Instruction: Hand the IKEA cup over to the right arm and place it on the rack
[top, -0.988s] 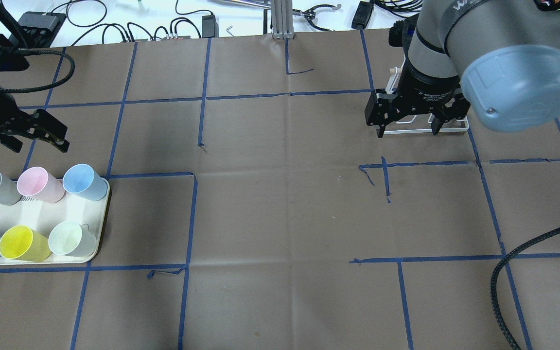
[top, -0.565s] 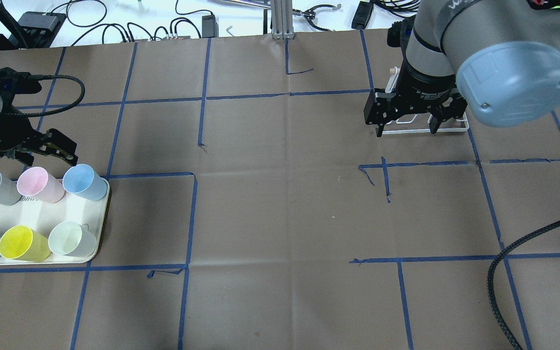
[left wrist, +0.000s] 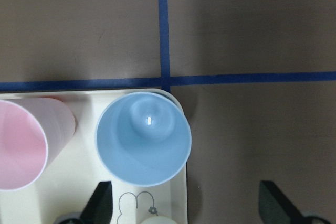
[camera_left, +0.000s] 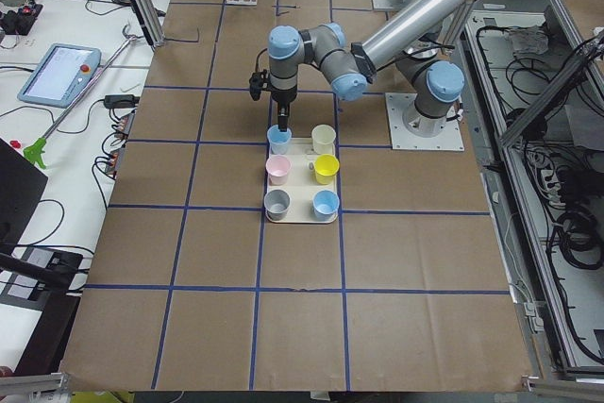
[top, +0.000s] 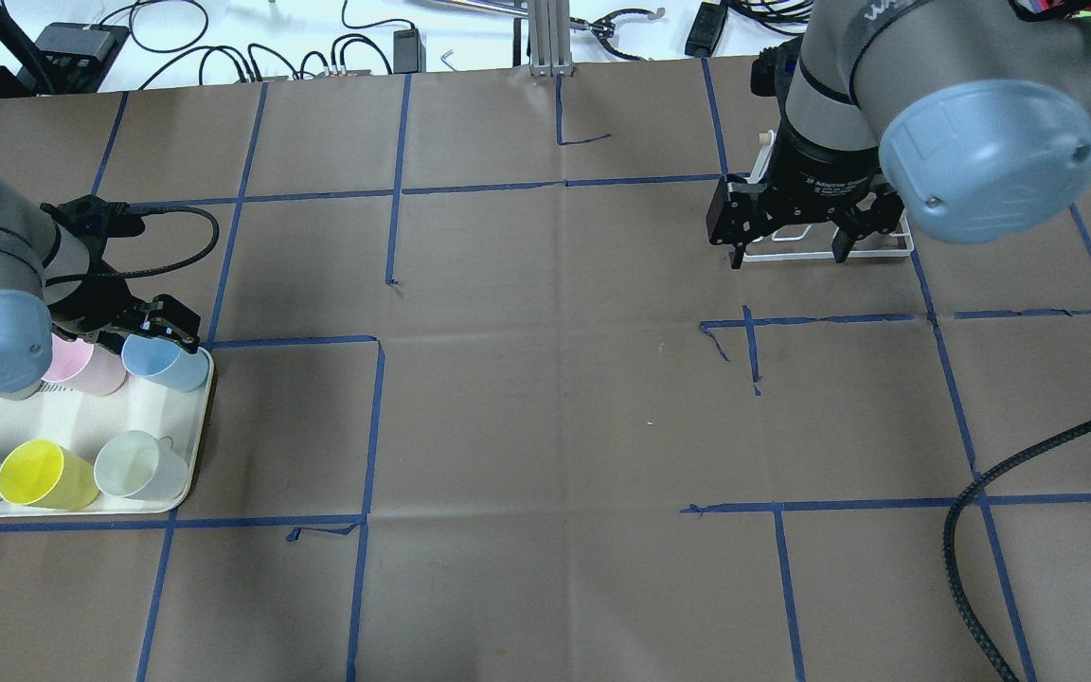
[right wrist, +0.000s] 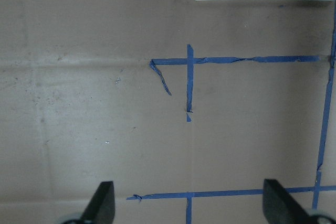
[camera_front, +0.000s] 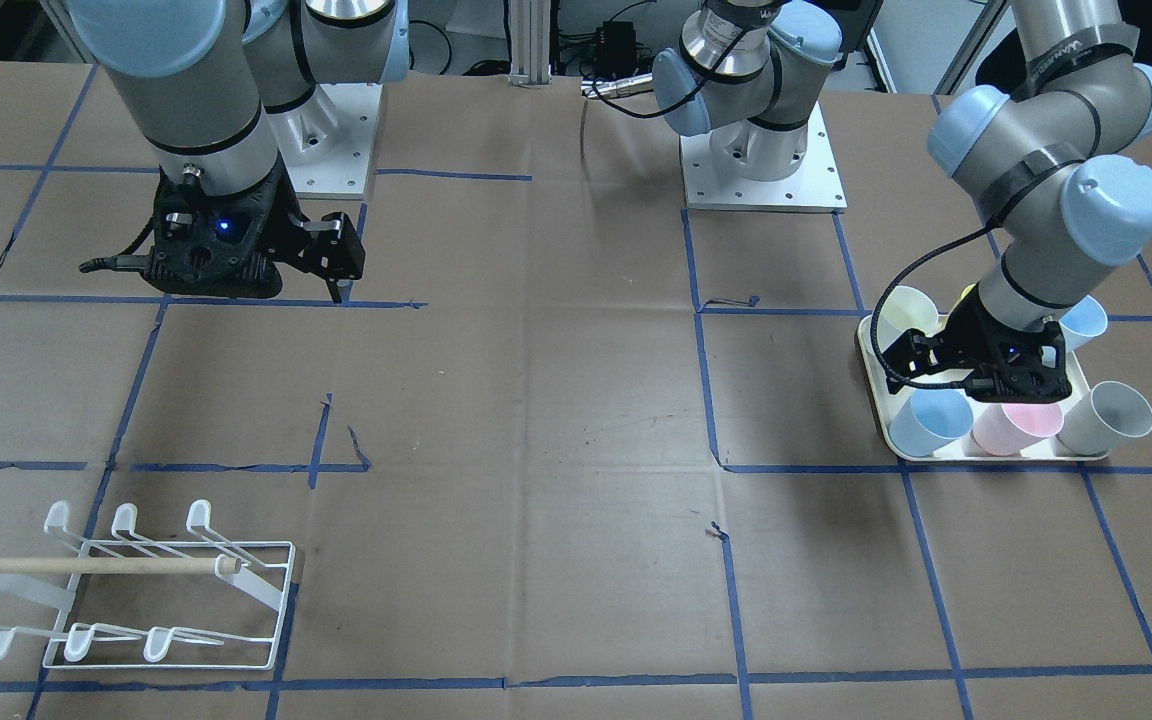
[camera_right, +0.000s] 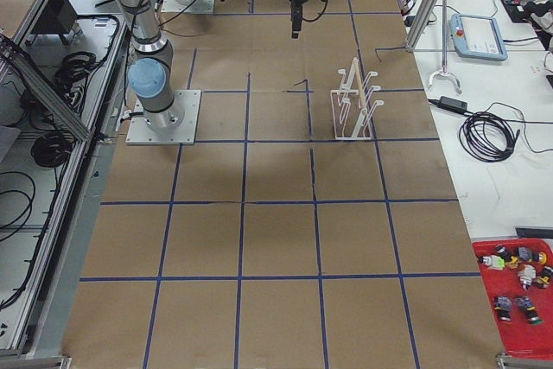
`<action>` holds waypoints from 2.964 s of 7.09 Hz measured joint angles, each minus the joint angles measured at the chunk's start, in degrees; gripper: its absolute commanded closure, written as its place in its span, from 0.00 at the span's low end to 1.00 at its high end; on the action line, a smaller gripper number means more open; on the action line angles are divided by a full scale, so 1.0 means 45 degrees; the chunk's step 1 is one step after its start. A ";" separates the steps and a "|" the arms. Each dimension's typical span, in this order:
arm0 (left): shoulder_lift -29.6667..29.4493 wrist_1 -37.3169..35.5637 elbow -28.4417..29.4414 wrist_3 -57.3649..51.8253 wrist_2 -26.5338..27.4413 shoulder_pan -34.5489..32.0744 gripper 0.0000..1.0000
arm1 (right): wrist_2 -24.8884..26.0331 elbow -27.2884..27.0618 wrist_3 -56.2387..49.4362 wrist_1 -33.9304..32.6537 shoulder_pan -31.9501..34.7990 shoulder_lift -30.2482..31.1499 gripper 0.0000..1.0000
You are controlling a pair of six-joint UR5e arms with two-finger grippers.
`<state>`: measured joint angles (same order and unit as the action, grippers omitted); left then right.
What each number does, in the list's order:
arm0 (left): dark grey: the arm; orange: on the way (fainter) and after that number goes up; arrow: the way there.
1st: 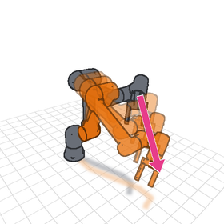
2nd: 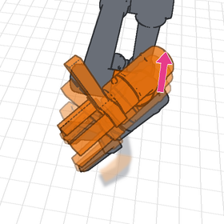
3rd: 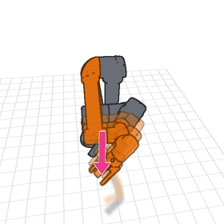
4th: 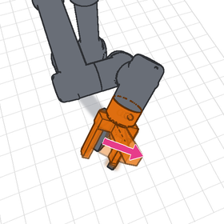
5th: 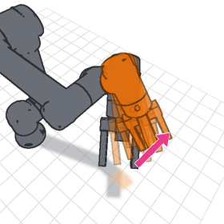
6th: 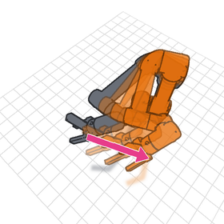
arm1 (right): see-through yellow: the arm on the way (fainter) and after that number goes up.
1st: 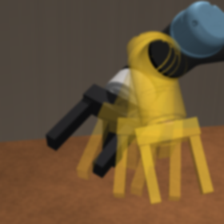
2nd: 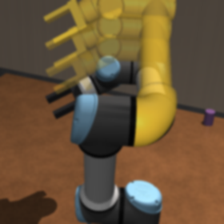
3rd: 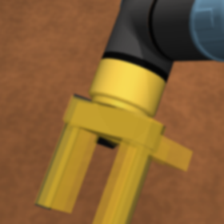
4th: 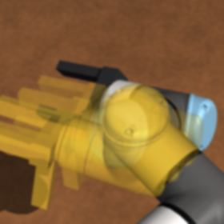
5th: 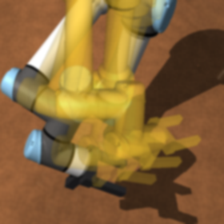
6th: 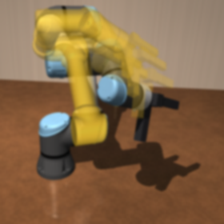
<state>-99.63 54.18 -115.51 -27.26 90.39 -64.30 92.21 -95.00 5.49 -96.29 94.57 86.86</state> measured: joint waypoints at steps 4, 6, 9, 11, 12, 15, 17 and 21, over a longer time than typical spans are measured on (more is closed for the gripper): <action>-0.0826 -0.0685 -0.0058 0.0125 0.0080 -0.0097 0.63 | -0.1989 -0.1432 0.1773 -0.3461 -0.0078 0.0067 0.00; -0.0810 -0.0648 -0.0029 0.0122 0.0115 -0.0102 1.00 | -0.3464 -0.2425 0.4010 -0.5404 -0.0157 0.0130 0.00; -0.0479 -0.0622 0.0053 0.0117 0.0097 -0.0064 1.00 | -0.5076 -0.3170 0.6586 -0.6645 -0.0266 0.0149 0.00; 0.0155 -0.0303 0.0200 0.0104 0.0091 -0.0051 1.00 | -0.5842 -0.3947 0.7289 -0.7974 -0.0428 0.0150 0.00; 0.0783 0.0225 0.0342 0.0106 0.0085 -0.0051 1.00 | -0.6317 -0.4574 0.7588 -0.9126 -0.0527 0.0150 0.00; 0.1945 0.4260 0.2788 0.0158 -0.0029 -0.0144 1.00 | -0.7054 -0.6179 0.8536 -1.2152 -0.0803 0.0156 0.00; 0.1826 0.6259 0.4610 0.0011 -0.0461 -0.0289 1.00 | -0.7537 -0.6546 0.9018 -1.3168 -0.0851 0.0156 0.00; 0.1702 0.2999 0.4254 -0.1239 -0.6560 -0.0379 1.00 | -0.7799 -0.7465 1.0083 -1.5813 -0.0829 0.0136 0.00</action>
<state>-91.97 67.67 -96.36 -32.84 60.87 -66.00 57.11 -128.59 50.87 -167.45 90.84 87.48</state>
